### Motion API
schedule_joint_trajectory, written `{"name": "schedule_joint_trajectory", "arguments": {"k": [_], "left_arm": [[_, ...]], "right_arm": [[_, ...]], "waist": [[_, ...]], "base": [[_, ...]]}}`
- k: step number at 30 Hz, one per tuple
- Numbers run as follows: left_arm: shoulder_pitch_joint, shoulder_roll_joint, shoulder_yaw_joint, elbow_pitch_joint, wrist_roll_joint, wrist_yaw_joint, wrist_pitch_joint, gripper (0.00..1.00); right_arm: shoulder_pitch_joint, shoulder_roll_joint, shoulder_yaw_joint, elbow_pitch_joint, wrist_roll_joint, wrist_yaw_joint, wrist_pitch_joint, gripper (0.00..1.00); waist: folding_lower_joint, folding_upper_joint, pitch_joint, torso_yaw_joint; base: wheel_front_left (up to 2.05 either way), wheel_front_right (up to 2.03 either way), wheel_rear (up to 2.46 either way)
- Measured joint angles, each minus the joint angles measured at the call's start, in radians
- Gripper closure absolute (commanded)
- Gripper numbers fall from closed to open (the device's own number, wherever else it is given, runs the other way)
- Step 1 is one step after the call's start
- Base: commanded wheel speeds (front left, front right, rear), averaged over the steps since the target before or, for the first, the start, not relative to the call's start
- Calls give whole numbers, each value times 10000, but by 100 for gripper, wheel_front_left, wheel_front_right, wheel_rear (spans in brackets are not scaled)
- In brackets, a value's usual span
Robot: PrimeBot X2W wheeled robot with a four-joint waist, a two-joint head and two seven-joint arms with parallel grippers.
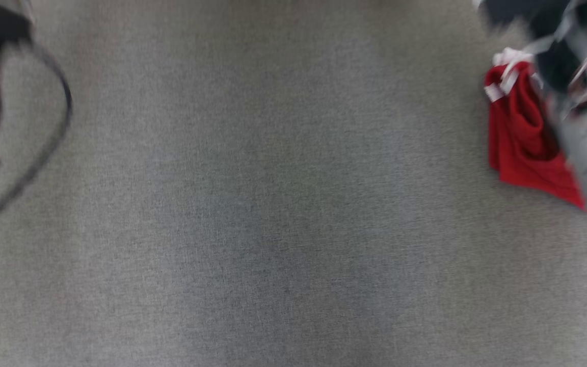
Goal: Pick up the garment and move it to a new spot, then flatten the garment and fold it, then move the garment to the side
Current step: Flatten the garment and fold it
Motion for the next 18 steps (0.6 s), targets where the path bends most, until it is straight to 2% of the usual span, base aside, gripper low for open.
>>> {"name": "schedule_joint_trajectory", "arguments": {"k": [3, 8, 13, 18], "left_arm": [[1087, 63, -79, 418, -128, -2, -259, 100], [2523, -198, -301, 949, -627, -8, -713, 100], [3959, -481, -1085, 1381, -642, -8, -855, 100], [4599, -602, -1639, 1678, -560, -8, -917, 100]], "right_arm": [[991, -15, 203, -38, 54, 59, -188, 100], [2795, 144, 201, -84, 366, 58, -876, 100], [5192, 221, 389, 75, 648, 59, -1369, 100], [6630, 84, 351, 63, 863, 119, -1584, 100]], "waist": [[-3, -1, 302, 89], [-3, -1, 490, 159], [-7, -2, 170, 156], [-7, -3, -372, 137]], "base": [[0, 0, 0], [0, 0, 0], [0, 0, 0], [0, 0, 0]]}}
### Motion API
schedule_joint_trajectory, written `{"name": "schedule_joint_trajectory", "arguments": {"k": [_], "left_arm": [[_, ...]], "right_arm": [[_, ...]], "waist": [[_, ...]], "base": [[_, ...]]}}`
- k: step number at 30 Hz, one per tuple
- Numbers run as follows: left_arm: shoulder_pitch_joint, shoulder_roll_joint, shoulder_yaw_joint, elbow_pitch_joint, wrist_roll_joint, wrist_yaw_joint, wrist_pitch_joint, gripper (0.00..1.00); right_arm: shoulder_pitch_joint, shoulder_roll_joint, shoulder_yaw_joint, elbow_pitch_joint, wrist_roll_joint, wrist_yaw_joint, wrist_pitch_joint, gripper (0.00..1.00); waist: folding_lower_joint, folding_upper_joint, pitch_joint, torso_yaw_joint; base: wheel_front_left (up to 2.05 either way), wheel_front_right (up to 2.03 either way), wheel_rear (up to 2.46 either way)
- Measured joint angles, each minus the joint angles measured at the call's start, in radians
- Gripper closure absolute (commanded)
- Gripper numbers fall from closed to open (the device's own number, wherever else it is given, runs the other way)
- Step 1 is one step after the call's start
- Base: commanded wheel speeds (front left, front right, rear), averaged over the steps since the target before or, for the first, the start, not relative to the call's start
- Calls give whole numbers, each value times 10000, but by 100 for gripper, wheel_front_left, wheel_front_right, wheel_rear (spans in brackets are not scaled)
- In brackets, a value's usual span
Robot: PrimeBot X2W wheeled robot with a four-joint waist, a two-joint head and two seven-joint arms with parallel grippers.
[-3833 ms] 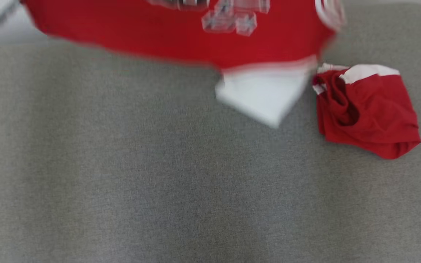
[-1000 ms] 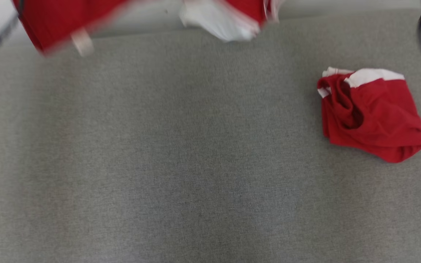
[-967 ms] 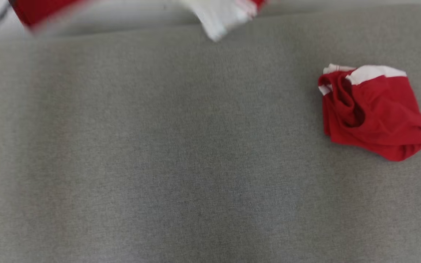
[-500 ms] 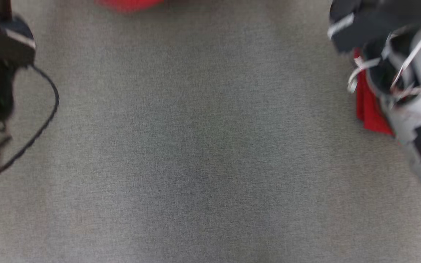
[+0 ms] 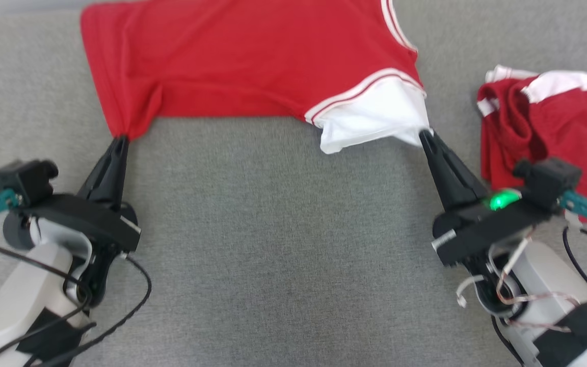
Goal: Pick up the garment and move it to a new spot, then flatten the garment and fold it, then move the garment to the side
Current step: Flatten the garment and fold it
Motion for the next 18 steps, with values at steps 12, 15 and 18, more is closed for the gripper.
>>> {"name": "schedule_joint_trajectory", "arguments": {"k": [12, 15, 18], "left_arm": [[1399, 38, 247, 466, -165, -2, -157, 100], [2010, 46, -58, 372, -123, -2, -169, 100], [2595, 23, -284, 251, 42, -2, -171, 100]], "right_arm": [[1941, -685, -98, -731, 232, 75, -92, 100], [2570, -934, -111, -922, 324, 88, -90, 100], [3478, -1315, -58, -1083, 704, 115, 42, 100]], "waist": [[-2, -2, -1641, 50], [-2, -2, -2077, 57], [-2, -3, -2668, 60]], "base": [[0, 0, 0], [0, 0, 0], [0, 0, 0]]}}
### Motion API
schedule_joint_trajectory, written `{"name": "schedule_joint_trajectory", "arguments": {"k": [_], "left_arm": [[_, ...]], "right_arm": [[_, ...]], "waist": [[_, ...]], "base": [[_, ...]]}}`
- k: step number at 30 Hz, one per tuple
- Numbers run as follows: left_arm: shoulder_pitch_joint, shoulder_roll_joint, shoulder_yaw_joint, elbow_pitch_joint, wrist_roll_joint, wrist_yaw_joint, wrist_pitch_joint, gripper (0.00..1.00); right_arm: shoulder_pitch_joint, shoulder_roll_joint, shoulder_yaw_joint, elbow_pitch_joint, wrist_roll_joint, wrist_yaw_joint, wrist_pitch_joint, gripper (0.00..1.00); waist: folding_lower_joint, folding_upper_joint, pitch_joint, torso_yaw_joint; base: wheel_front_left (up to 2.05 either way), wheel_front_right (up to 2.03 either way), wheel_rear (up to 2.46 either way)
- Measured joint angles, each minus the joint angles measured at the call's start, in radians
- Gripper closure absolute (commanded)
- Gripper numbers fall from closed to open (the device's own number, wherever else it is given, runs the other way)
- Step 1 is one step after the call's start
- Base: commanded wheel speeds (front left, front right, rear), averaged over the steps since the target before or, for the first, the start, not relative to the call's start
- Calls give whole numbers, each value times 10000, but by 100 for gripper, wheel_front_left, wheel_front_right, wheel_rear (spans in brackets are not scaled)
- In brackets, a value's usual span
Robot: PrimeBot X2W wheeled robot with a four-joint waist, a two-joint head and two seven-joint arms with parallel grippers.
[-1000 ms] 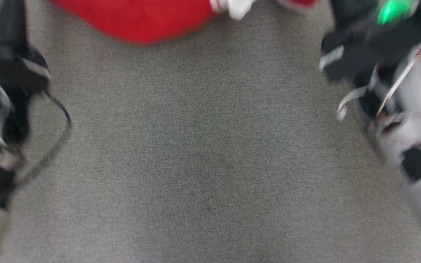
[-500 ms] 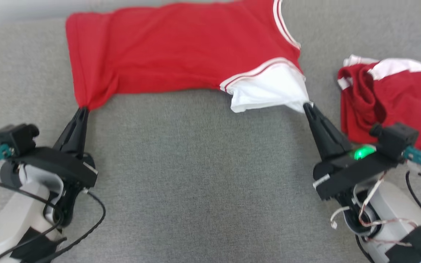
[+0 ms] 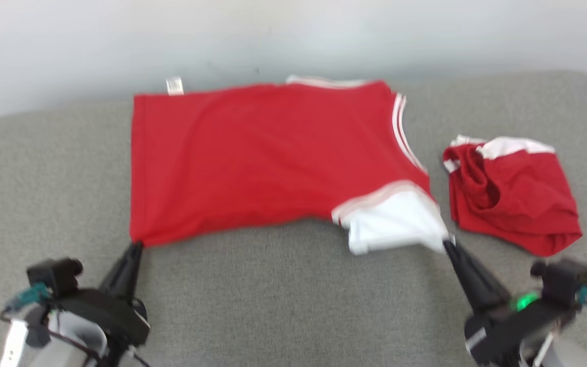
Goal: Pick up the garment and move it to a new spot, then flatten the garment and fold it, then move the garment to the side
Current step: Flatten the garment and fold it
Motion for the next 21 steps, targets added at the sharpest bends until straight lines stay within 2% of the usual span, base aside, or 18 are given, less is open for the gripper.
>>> {"name": "schedule_joint_trajectory", "arguments": {"k": [6, 12, 21], "left_arm": [[1105, -17, -439, -88, 201, 0, -15, 100], [2414, 157, -606, -136, 255, 0, -15, 100], [3113, 198, -516, -662, 265, 33, -15, 100]], "right_arm": [[1350, -493, 190, -12, 236, 2, 443, 100], [2307, -709, 460, -155, 387, -29, 976, 100], [3025, -934, 583, -476, 598, -527, 1613, 100]], "waist": [[1, 0, -885, 17], [1, 0, -1654, 32], [2, 0, -2089, 105]], "base": [[0, 0, 0], [0, 0, 0], [0, 0, 0]]}}
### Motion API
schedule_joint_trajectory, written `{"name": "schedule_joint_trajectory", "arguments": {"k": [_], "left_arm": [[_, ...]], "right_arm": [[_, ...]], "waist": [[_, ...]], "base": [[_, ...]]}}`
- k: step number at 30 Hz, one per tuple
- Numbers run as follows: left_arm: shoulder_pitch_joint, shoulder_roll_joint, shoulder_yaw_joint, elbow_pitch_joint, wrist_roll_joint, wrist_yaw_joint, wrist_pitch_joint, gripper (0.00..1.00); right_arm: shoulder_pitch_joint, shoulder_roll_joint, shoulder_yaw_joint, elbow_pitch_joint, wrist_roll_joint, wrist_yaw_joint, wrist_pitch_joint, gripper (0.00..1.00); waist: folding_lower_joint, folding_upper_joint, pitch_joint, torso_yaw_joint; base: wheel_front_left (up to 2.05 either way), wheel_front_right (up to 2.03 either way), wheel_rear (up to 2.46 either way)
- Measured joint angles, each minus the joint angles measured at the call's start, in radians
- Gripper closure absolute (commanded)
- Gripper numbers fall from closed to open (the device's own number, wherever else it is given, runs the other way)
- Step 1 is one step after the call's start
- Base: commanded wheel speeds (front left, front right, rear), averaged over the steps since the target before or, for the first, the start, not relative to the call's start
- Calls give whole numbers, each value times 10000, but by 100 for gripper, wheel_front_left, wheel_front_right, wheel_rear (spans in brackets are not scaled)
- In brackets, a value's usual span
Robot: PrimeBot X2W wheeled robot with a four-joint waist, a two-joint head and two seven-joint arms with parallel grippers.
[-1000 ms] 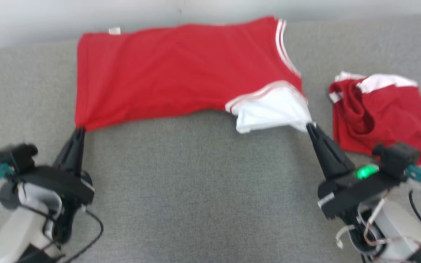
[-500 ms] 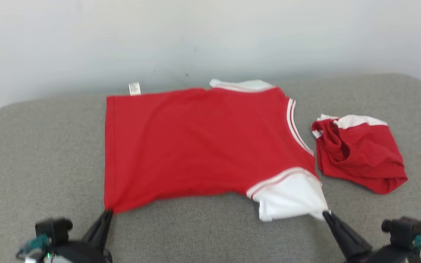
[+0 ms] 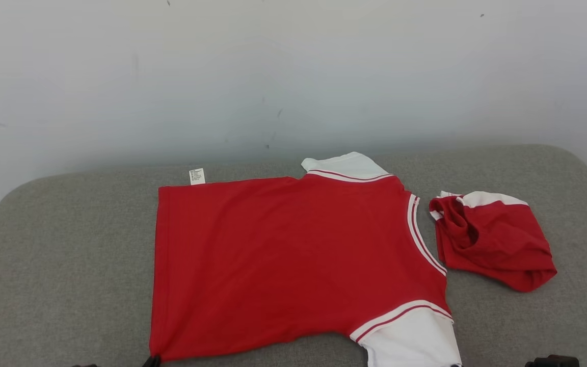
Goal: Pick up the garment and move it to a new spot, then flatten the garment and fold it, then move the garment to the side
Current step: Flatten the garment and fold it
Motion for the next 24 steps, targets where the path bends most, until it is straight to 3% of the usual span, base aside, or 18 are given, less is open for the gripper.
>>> {"name": "schedule_joint_trajectory", "arguments": {"k": [8, 14, 24], "left_arm": [[145, 138, 4, -169, 328, 259, 0, 100], [140, 42, -199, 46, 451, 393, 0, 100], [13, -180, -125, 554, 462, 506, 0, 100]], "right_arm": [[383, -67, 276, -194, 211, -282, 731, 100], [334, -92, 451, -211, 86, -631, 1116, 100], [9, -58, 663, 240, -115, -930, 1524, 100]], "waist": [[2, 1, 58, -29], [2, 2, 135, -52], [2, 2, 239, 31]], "base": [[0, 0, 0], [0, 0, 0], [0, 0, 0]]}}
